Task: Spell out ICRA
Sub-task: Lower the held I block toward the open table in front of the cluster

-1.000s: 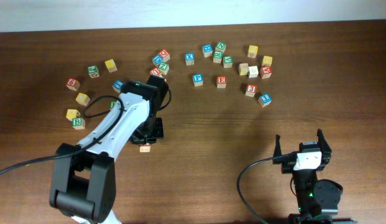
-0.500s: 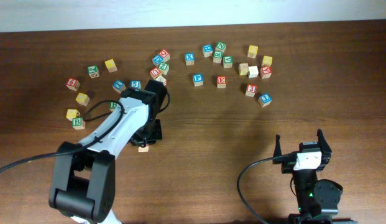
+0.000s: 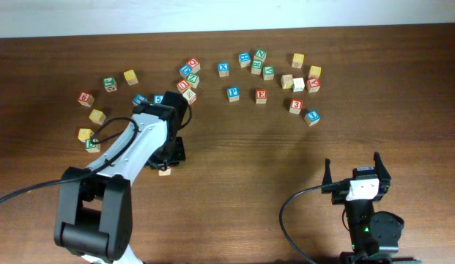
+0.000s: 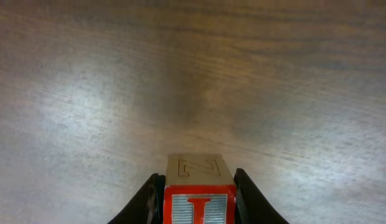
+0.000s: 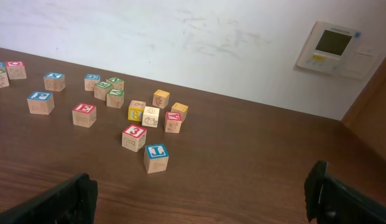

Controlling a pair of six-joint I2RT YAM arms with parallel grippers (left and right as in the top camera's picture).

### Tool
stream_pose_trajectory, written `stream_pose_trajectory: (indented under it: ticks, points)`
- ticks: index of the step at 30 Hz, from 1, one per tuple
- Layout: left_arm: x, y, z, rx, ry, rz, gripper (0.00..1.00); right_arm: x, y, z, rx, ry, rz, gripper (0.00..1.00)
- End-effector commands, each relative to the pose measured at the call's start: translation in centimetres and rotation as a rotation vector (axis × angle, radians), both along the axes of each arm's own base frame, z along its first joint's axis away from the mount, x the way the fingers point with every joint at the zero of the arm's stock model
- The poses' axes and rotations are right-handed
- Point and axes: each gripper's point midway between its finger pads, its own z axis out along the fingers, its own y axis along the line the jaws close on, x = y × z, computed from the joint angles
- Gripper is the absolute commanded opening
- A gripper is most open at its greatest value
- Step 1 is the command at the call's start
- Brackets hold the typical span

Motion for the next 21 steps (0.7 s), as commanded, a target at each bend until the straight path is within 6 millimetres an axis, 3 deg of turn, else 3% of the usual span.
stream_pose_trajectory:
  ticks: [1,11,16,21]
  points:
    - [0.6,0.2,0.2,-0.002,-0.050,-0.001,0.26,0.0,0.2,-0.2,0.005,0.004,0.008,0.98]
    - [1.1,0.3,-1.3,-0.002,-0.072,-0.118,0.27,0.0,0.2,-0.2,0.005,0.004,0.008,0.98]
    - [1.6,1.9,-1.2,0.020,-0.084,-0.082,0.29,0.0,0.2,-0.2,0.005,0.004,0.008,0.98]
    - [2.6,2.9,-1.2,0.015,-0.117,-0.058,0.39,0.0,0.2,-0.2,0.005,0.004,0.008,0.98]
